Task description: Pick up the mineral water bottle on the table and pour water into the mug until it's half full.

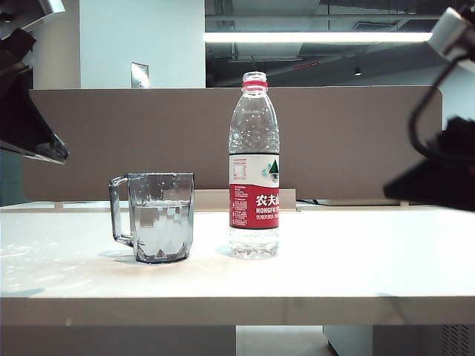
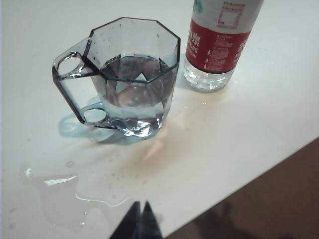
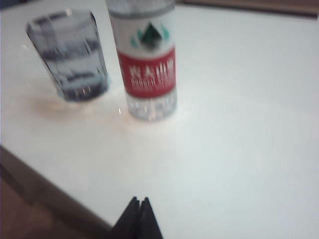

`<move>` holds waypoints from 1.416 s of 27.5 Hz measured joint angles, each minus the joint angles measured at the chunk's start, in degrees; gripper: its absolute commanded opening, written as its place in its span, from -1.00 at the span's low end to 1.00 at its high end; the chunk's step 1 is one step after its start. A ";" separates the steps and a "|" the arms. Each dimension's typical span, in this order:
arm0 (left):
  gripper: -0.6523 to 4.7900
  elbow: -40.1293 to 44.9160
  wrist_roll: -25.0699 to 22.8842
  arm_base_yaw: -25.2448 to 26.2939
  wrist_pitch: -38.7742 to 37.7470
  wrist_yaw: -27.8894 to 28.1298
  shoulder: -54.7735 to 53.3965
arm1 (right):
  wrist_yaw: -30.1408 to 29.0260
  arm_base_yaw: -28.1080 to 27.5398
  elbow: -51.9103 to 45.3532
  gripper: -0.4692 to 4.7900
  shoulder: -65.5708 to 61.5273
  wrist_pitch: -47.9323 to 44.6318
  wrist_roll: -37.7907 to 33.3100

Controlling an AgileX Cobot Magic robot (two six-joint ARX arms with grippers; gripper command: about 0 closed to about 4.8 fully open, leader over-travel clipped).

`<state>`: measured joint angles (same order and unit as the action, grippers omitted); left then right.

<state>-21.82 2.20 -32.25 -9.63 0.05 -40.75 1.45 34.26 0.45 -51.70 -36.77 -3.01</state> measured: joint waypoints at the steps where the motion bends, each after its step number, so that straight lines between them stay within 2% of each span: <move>1: -0.76 0.00 0.00 0.00 -0.02 0.00 0.00 | 0.00 -0.42 0.00 -0.85 1.60 3.04 -0.02; 5: -0.76 0.00 0.00 0.00 0.00 0.00 0.00 | -0.04 -3.76 0.00 -0.85 9.77 14.10 0.00; 7: -0.76 0.00 0.00 0.00 0.00 0.00 0.00 | 0.02 -8.07 0.02 -0.85 14.80 21.27 -0.02; 9: -0.76 0.00 0.00 0.00 0.00 0.00 0.00 | -0.15 -15.15 0.02 -0.85 22.18 30.36 -0.11; 16: -0.76 0.00 0.00 0.00 -0.02 -0.02 0.00 | -0.09 -24.68 0.02 -0.85 35.32 41.42 -0.20; 23: -0.76 0.00 0.00 0.00 0.00 0.00 0.00 | -1.14 -26.67 0.02 -0.84 43.91 47.91 -0.20; 39: -0.76 0.00 0.00 0.00 0.02 -0.02 0.00 | -1.46 -26.88 0.02 -0.84 51.63 47.93 -0.20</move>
<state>-21.82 2.20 -32.25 -9.61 0.03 -40.75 -0.01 7.38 0.47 -0.08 11.16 -3.20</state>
